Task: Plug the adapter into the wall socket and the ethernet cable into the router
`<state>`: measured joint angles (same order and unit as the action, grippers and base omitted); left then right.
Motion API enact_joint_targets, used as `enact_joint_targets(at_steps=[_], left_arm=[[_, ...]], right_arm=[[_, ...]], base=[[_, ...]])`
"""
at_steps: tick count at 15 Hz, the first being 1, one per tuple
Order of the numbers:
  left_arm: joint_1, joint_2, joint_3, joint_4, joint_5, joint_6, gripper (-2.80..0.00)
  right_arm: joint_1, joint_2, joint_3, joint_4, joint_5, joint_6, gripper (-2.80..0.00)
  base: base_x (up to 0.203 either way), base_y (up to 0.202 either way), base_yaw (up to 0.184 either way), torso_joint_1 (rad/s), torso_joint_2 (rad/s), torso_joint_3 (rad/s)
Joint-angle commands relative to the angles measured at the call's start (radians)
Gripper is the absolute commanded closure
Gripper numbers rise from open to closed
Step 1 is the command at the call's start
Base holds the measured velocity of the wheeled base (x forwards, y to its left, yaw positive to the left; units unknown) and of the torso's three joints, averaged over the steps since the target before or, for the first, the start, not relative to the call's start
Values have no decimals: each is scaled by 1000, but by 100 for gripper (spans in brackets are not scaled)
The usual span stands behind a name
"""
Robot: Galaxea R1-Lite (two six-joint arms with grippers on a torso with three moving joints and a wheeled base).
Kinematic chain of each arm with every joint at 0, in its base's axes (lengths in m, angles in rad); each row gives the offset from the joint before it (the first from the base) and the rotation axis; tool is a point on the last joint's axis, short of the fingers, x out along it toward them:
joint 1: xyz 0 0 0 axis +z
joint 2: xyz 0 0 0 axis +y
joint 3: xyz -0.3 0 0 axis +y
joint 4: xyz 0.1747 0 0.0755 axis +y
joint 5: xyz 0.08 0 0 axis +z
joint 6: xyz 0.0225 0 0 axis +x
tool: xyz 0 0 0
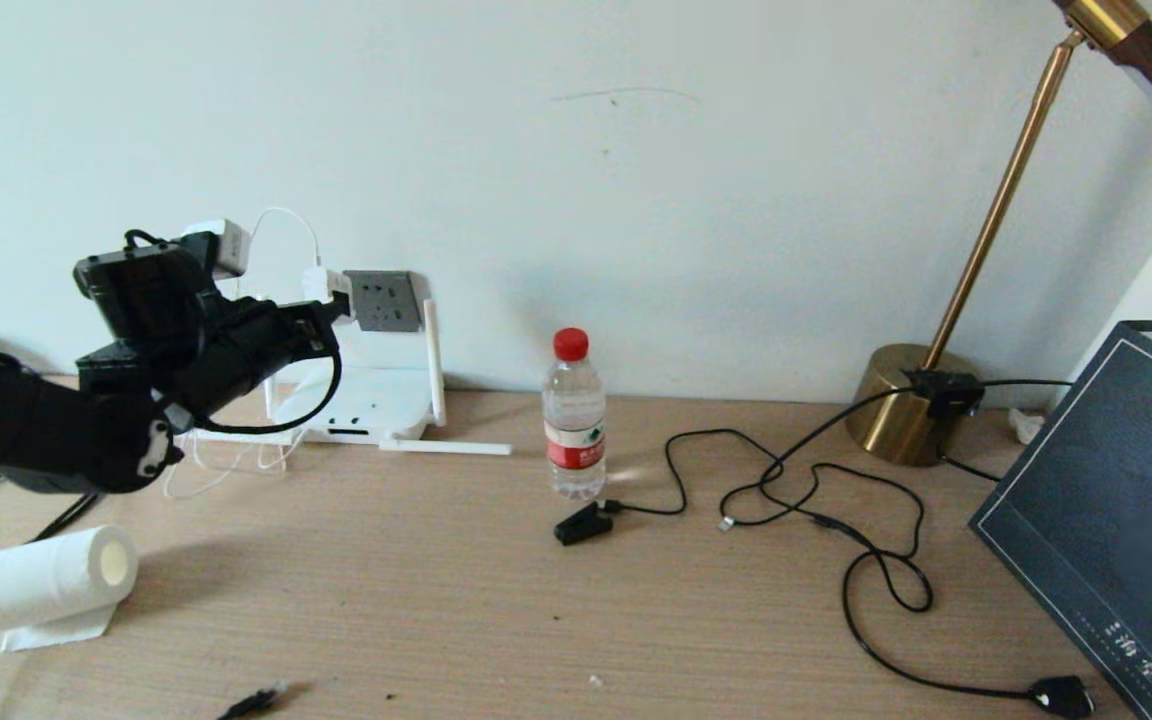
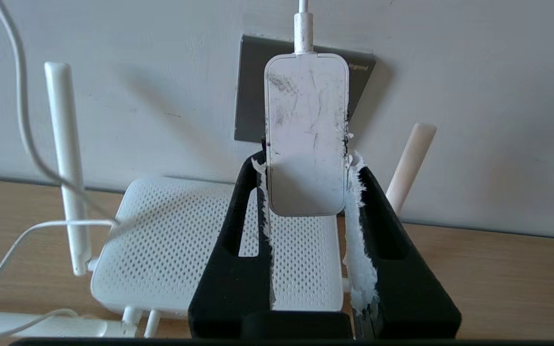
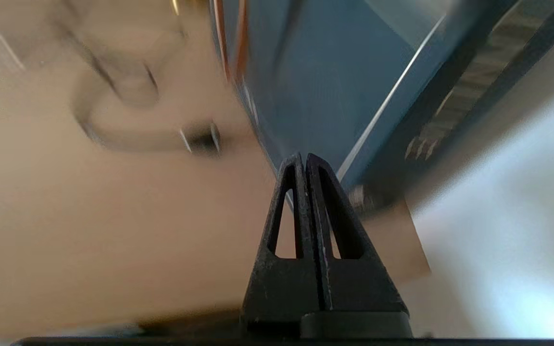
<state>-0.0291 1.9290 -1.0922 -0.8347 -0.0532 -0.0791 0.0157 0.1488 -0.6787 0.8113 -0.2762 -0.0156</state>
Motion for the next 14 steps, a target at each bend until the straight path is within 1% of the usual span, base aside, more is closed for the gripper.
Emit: enact_joint_targets(at_steps=[1,2,4,5,6,7,8,9,10,11,12,13,14], left_arm=[[0,6,4,-34,0,-1,0],[-2,-6,18,-46,-2,-1,0],[-6,-60,53,-39,-8,-1,0],[-8,-96,77,-17,-17,0,0],[-11,-136,91,33,-21,1,0],[-14,-192,95,133,-23,1,0],[-18,-254,91,285,-24,0,0],[-26,-311,77,456,-23,-2,0],[-38,-366,58,624,-21,-3,0],[-55,-427,33,810,-18,-9,0],[-79,-488,10,983,-16,-24,0],[-105,-534,-9,1107,-15,-47,0],[-128,-558,-24,1199,-15,-75,0]], right_arm=[[-5,-125,161,-10,-6,-88,0],[-7,-143,222,-37,-16,-107,0],[-8,-147,303,-83,-39,-109,0],[-8,-147,324,-87,-30,-111,0],[-8,-147,323,-80,-7,-112,0],[-8,-147,321,-65,13,-109,0],[-8,-147,319,-16,31,-110,0],[-8,-147,313,45,97,-110,0],[-8,-147,310,91,190,-107,0],[-8,-147,313,120,247,-99,0],[-8,-147,314,126,242,-83,0],[-8,-147,312,126,233,-83,0],[-8,-147,312,126,197,-90,0]], base=[[0,0,0,0,0,0],[0,0,0,0,0,0],[0,0,0,0,0,0],[0,0,0,0,0,0],[0,0,0,0,0,0],[0,0,0,0,0,0],[0,0,0,0,0,0],[0,0,0,0,0,0],[0,0,0,0,0,0],[0,0,0,0,0,0],[0,0,0,0,0,0],[0,0,0,0,0,0],[0,0,0,0,0,0]])
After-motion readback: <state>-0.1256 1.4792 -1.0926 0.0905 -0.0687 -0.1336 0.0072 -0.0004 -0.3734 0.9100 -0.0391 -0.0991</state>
